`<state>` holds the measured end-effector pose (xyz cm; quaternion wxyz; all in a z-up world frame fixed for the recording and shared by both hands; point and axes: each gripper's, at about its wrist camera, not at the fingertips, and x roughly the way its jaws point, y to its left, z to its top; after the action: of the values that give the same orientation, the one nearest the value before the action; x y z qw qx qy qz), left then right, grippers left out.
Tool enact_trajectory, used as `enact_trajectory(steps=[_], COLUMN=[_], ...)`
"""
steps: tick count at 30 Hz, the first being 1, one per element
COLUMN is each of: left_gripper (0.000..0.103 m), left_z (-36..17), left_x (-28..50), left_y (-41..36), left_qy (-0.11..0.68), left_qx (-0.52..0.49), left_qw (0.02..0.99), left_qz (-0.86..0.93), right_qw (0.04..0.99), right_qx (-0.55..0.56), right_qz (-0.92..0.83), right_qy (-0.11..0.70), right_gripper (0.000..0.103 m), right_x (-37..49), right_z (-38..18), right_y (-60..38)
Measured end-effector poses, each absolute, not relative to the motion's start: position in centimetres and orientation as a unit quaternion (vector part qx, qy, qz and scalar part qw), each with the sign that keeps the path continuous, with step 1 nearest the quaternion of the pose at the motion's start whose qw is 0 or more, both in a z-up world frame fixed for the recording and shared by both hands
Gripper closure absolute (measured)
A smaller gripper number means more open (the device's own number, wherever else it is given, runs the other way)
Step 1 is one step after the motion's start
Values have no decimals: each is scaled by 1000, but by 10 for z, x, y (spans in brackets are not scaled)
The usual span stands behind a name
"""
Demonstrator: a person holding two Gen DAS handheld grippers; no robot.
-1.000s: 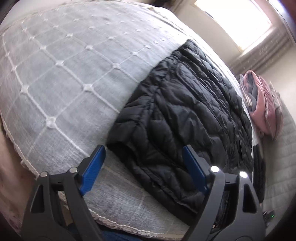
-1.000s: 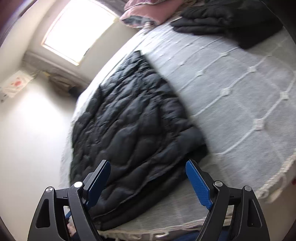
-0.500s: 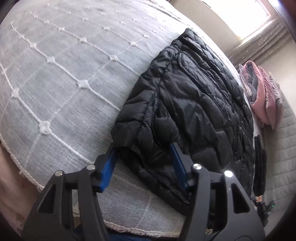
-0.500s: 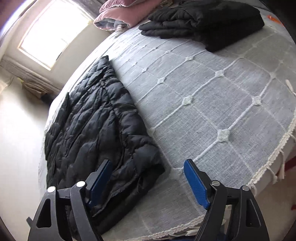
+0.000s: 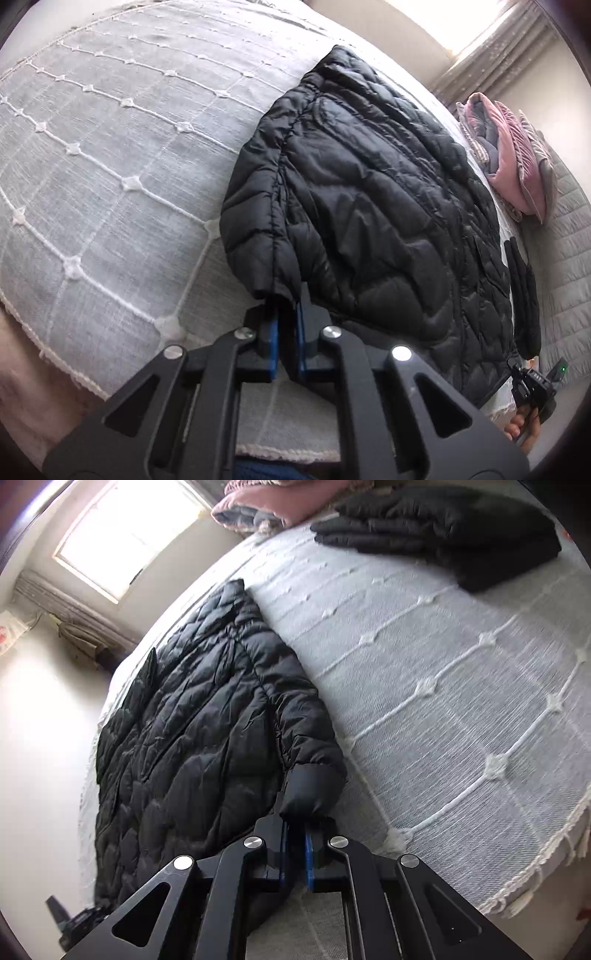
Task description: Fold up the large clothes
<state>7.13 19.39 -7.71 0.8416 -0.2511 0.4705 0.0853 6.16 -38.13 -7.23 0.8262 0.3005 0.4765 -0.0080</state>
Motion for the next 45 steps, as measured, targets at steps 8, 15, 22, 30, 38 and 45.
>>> enact_trajectory(steps=[8,15,22,30,38,45], left_gripper=[95,89,57,61,95,96], left_z=[-67,-78,-85,-89,-80,-67], left_x=[43,43,53,62,55,37], left_y=[184,195,200,198,192,178], left_qy=[461,479,488,499,480,463], left_qx=[-238,-241,-264,-278,-251,-197], left_qw=[853,843,831,820,839,862], left_qz=[65,51,35,31,46,60], right_qw=[842,843,813,804,858,864], right_qx=[318,340,389,371,300,317], right_qz=[-58,-38,-5,-3,-11,-11], right_qy=[433,415,434,464,417,390], right_gripper=[99,91,48,48,97,99], right_x=[44,35,41,58,54,33], right_z=[-63,-59,-72,-81,-57,-50], right_y=[-391,-392,-399,-389,-371,-381])
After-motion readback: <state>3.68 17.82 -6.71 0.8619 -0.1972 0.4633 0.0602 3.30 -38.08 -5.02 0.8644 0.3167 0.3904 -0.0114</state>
